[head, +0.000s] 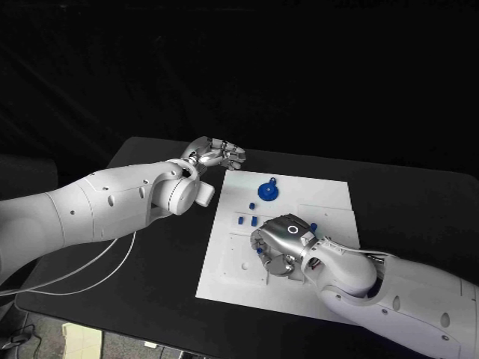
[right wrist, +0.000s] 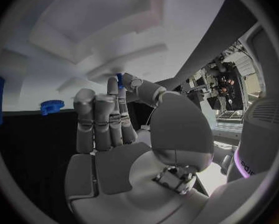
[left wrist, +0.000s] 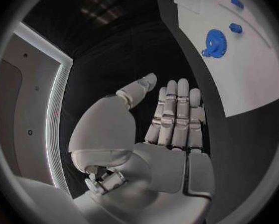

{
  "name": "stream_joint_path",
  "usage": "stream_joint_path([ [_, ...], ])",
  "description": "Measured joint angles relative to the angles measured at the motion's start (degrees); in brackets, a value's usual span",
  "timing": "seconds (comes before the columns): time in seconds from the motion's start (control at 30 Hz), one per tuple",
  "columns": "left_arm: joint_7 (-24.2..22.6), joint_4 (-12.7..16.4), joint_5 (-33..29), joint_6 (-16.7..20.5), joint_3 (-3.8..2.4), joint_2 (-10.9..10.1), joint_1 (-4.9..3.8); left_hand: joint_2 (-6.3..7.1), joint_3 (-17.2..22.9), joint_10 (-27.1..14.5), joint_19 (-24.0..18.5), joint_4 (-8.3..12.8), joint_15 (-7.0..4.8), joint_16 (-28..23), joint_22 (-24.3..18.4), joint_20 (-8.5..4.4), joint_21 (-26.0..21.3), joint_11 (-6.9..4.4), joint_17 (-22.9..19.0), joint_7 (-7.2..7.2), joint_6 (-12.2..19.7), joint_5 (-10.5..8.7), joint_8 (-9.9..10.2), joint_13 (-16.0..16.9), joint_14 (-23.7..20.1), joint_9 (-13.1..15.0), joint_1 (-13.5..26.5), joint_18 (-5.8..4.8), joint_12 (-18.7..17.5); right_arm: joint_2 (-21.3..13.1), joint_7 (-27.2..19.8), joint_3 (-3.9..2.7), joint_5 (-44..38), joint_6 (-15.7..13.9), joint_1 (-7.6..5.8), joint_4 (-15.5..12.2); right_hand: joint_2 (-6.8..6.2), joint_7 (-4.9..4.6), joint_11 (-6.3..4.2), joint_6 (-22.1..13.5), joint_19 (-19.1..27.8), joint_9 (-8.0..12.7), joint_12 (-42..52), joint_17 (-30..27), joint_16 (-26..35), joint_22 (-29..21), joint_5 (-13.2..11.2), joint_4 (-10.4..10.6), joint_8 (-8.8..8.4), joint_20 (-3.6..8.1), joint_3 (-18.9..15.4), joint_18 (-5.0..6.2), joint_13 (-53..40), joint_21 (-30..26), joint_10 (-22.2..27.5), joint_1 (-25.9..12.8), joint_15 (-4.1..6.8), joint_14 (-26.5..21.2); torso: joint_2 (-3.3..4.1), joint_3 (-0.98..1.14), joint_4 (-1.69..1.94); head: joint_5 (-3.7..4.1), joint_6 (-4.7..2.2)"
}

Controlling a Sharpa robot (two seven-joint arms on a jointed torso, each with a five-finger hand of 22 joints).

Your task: Assemble the parts on the task board

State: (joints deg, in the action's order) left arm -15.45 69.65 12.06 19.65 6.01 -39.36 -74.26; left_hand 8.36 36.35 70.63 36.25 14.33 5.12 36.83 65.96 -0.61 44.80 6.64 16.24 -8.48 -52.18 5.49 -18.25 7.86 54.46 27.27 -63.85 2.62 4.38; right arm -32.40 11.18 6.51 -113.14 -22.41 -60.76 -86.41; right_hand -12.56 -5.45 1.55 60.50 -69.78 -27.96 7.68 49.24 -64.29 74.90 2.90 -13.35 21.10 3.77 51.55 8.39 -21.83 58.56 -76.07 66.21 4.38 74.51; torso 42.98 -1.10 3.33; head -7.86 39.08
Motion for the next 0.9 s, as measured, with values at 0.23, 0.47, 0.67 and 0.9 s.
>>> stream_joint_path([
  [0.23,0.0,0.0,0.0,0.0,0.00,-0.1,0.00,0.00,0.0,0.0,0.0,0.0,0.00,0.0,0.0,0.00,0.0,0.00,0.0,0.00,0.0,0.00,0.0,0.0,0.0,0.0,0.0,0.00,0.0,-0.2,-0.1,0.13,0.4,0.2,-0.02,0.2,-2.43,-0.86,1.02,-1.4,0.0,0.2,-1.3,-0.1,0.0,0.0,2.9,1.3,-1.05,-0.01,-1.3,0.06,0.5,0.0,1.8,-2.4,-0.22,-0.2,-0.03,0.00,-0.02,-0.09,0.09],
  [0.47,0.0,0.0,0.0,0.0,0.00,-0.2,-0.01,0.00,-0.2,0.0,-0.2,-0.2,0.00,-0.2,0.0,0.20,-0.2,0.00,0.1,0.00,0.0,0.00,0.0,-0.1,0.0,0.0,0.0,0.00,0.0,-0.6,-0.7,0.19,1.7,0.1,-0.01,-0.2,-4.40,-2.85,2.09,-5.7,0.7,1.3,-4.3,-0.1,0.0,0.0,3.1,0.3,-3.37,-0.40,-8.6,0.06,1.1,-0.5,6.9,-5.9,-2.55,-1.1,-0.04,-0.01,-0.07,-0.11,0.13],
  [0.67,0.1,-0.1,0.0,0.0,0.00,-0.2,-0.01,0.00,-0.2,0.0,-0.2,-0.2,0.00,-0.2,0.0,0.20,-0.2,0.00,0.1,0.00,0.0,0.00,0.0,-0.1,0.0,0.0,0.0,0.00,0.0,-1.1,-0.9,0.32,2.8,-0.8,0.10,-0.5,-4.39,-2.68,1.88,-7.2,1.0,1.7,-4.4,-0.2,0.0,0.0,1.8,-0.5,-3.82,-0.39,-10.9,-0.04,4.7,-0.9,8.6,-6.0,-3.36,-1.5,-0.04,0.07,-0.09,0.08,-0.05],
  [0.9,0.1,-0.3,0.0,0.0,0.00,-0.1,0.00,0.00,-0.2,0.0,-0.2,-0.2,0.00,-0.2,0.0,0.20,-0.2,0.00,0.2,0.00,0.0,0.00,0.0,-0.1,0.0,0.0,0.0,0.00,0.0,-4.0,0.3,-0.54,4.7,-2.8,0.32,-3.2,-4.52,-2.93,3.87,-7.6,1.0,1.8,-4.1,-0.5,0.0,0.0,0.8,-0.1,-3.82,-0.38,-10.8,-0.10,5.2,-1.1,11.3,-5.3,-3.60,-1.4,-0.04,0.10,-0.05,0.40,-0.44],
])
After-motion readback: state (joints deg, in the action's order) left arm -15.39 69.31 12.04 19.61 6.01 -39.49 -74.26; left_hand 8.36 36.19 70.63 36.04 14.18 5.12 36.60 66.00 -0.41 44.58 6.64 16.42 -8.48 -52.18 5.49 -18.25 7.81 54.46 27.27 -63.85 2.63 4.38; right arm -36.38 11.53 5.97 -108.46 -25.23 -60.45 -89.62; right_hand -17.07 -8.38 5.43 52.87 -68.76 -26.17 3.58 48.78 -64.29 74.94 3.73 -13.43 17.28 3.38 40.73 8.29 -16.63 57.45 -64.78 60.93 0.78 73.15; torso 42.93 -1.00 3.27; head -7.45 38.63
